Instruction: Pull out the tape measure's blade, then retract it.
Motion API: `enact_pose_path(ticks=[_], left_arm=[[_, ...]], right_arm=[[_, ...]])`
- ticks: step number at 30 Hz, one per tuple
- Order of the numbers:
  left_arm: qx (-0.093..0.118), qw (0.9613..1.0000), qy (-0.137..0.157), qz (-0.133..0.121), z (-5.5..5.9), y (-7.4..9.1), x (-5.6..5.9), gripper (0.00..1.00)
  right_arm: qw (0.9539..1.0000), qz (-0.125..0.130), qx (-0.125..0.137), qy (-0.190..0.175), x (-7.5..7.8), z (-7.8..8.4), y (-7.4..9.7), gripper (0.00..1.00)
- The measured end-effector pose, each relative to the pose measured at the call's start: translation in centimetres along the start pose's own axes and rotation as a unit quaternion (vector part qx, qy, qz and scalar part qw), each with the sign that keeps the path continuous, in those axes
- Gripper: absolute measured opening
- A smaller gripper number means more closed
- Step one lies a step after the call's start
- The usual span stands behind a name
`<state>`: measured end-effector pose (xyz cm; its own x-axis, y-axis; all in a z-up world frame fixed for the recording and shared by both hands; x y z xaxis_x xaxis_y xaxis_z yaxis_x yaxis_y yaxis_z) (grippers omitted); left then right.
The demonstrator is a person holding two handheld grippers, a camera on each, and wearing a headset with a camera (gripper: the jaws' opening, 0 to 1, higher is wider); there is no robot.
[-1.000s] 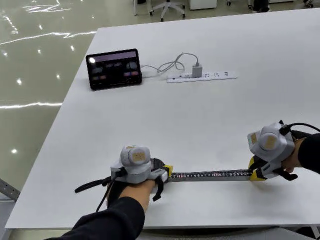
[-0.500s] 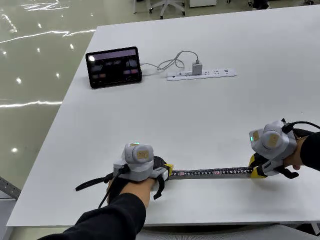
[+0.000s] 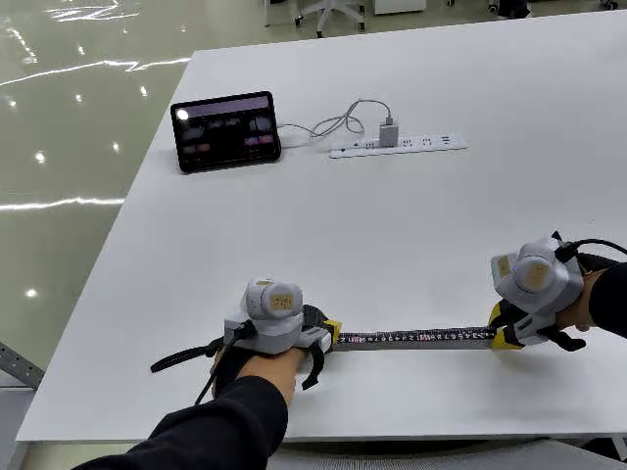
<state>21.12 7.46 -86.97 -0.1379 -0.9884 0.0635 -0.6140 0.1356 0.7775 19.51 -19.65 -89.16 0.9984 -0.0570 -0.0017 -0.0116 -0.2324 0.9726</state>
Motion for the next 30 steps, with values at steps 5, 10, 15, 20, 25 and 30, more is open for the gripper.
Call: enact_pose_path(ticks=[5, 10, 15, 20, 25, 30], left_arm=[[0.000, 1.0000, 0.002, 0.001, 0.02, -0.03, 0.00, 0.62], [-0.001, 1.0000, 0.002, 0.001, 0.04, -0.08, -0.01, 0.62], [0.001, 1.0000, 0.003, 0.002, 0.05, -0.06, -0.01, 0.62], [0.001, 1.0000, 0.002, 0.001, 0.05, -0.06, 0.00, 0.62], [0.001, 1.0000, 0.002, 0.001, 0.03, -0.07, -0.01, 0.62], [0.001, 1.0000, 0.002, 0.001, 0.03, -0.07, 0.00, 0.62]], right_arm=[[1.0000, -0.003, 0.001, -0.008, 0.12, -0.09, -0.04, 0.11], [1.0000, -0.005, 0.000, -0.006, 0.17, -0.20, -0.11, 0.11], [1.0000, -0.004, -0.002, -0.001, 0.22, -0.41, -0.18, 0.11], [1.0000, -0.004, 0.001, -0.008, 0.25, -0.57, -0.21, 0.11], [0.9999, -0.005, -0.003, -0.010, 0.48, -0.61, -0.40, 0.11], [0.9999, -0.002, -0.004, -0.012, 0.74, -0.73, -0.58, 0.11]])
Point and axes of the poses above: the centre of the closed fingertips' face, and the gripper's own axes: y roughly backward along the fingers, x roughly to its right, z roughly out of its underside, the point moved 1 cm from there along y, roughly backward along the fingers, and after that the axes turned 8 degrees about -x, right-handed, at the moved point
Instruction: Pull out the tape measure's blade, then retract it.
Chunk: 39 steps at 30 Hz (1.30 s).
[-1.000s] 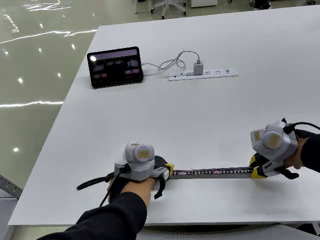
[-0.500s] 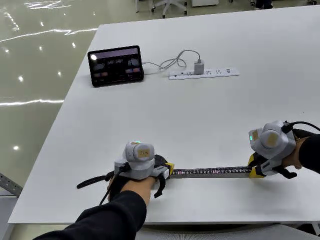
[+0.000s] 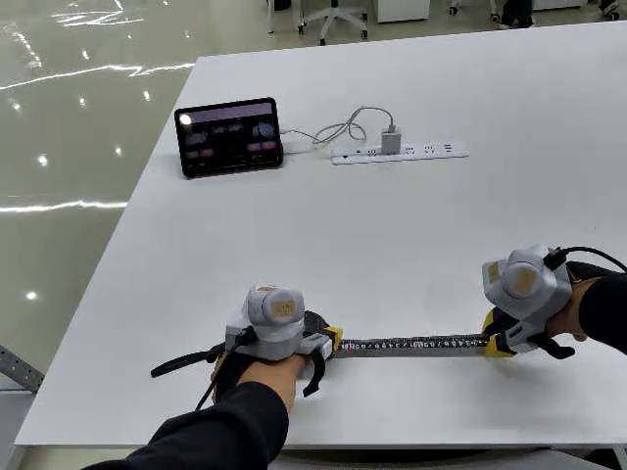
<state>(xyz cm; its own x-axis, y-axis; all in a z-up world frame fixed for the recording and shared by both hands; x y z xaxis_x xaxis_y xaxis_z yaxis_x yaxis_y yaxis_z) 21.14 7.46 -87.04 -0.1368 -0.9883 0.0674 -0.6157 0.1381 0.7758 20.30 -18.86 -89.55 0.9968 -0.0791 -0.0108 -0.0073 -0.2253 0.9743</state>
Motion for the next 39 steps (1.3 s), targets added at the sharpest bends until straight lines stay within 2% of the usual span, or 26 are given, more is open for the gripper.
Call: enact_pose_path(ticks=[18, 39], left_arm=[[0.001, 1.0000, 0.001, 0.001, 0.0, 0.0, -0.1, 0.62], [0.002, 1.0000, 0.001, 0.001, -0.1, -0.1, -0.1, 0.62]], right_arm=[[1.0000, -0.002, -0.003, 0.000, 0.0, -0.7, -0.5, 0.11], [0.9999, -0.001, 0.011, -0.003, -0.3, -1.8, -0.7, 0.10]])
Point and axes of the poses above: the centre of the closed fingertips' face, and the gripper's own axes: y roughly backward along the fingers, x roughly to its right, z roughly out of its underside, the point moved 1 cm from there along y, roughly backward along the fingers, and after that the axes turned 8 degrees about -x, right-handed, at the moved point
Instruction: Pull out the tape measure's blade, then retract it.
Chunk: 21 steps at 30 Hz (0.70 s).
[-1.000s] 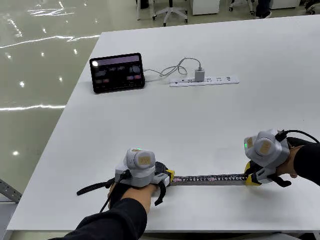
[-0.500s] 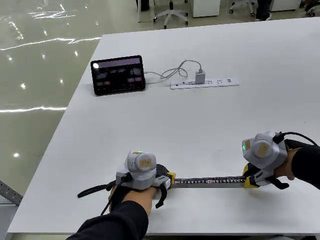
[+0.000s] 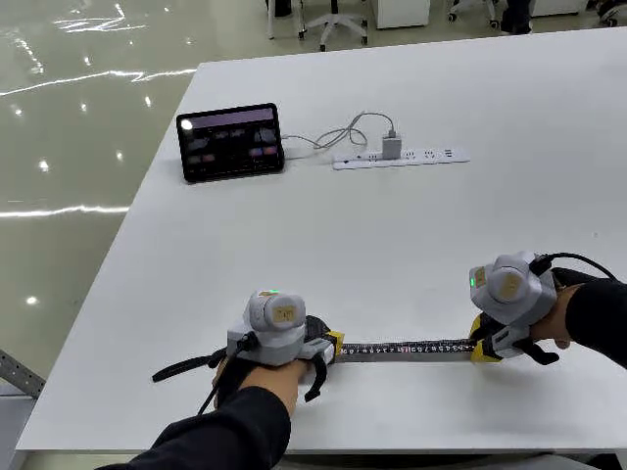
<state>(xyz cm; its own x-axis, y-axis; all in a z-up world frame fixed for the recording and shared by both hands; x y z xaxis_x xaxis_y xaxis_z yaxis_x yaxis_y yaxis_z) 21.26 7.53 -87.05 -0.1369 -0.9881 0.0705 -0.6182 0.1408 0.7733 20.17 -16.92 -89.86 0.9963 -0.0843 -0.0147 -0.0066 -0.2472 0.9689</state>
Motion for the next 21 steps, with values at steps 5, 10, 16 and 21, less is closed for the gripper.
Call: enact_pose_path(ticks=[5, 10, 16, 21], left_arm=[[0.000, 1.0000, 0.000, 0.000, -0.01, -0.03, 0.01, 0.62], [0.000, 1.0000, 0.000, 0.000, 0.00, -0.04, 0.01, 0.62], [0.000, 1.0000, 0.000, 0.000, 0.03, -0.01, 0.04, 0.63], [0.000, 1.0000, 0.000, 0.000, 0.03, 0.00, 0.05, 0.63]], right_arm=[[1.0000, -0.001, -0.002, 0.007, -0.05, -0.27, -0.07, 0.11], [1.0000, -0.003, 0.001, 0.002, -0.09, -0.44, -0.08, 0.11], [1.0000, -0.003, 0.005, 0.000, -0.14, -0.61, -0.14, 0.11], [1.0000, -0.002, 0.005, 0.000, -0.17, -0.82, -0.18, 0.11]])
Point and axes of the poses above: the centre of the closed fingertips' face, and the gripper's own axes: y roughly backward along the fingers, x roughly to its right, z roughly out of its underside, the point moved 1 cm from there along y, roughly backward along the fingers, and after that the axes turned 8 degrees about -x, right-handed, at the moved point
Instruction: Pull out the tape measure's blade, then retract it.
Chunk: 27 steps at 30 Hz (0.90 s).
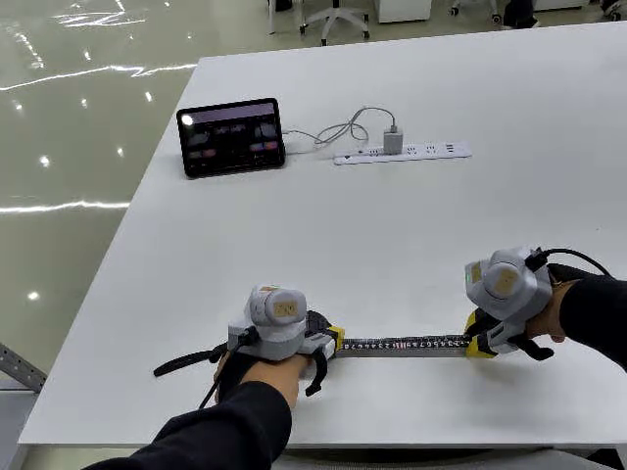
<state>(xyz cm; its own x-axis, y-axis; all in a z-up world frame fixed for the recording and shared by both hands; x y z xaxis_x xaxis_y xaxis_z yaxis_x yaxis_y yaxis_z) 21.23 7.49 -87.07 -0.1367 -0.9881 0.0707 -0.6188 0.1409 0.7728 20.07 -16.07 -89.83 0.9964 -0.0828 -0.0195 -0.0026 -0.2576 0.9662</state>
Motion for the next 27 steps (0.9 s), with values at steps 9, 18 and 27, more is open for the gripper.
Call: enact_pose_path(ticks=[9, 18, 27], left_arm=[[0.000, 1.0000, 0.000, 0.000, 0.0, 0.0, 0.0, 0.63], [-0.001, 1.0000, 0.001, 0.000, 0.0, 0.0, 0.0, 0.63], [-0.001, 1.0000, 0.001, 0.000, 0.0, 0.0, 0.0, 0.63]], right_arm=[[1.0000, 0.001, 0.002, 0.000, -0.1, -0.4, -0.1, 0.11], [1.0000, 0.002, 0.005, -0.002, -0.1, -0.7, -0.2, 0.11], [0.9999, 0.002, 0.011, -0.002, -0.1, -1.1, -0.3, 0.11]])
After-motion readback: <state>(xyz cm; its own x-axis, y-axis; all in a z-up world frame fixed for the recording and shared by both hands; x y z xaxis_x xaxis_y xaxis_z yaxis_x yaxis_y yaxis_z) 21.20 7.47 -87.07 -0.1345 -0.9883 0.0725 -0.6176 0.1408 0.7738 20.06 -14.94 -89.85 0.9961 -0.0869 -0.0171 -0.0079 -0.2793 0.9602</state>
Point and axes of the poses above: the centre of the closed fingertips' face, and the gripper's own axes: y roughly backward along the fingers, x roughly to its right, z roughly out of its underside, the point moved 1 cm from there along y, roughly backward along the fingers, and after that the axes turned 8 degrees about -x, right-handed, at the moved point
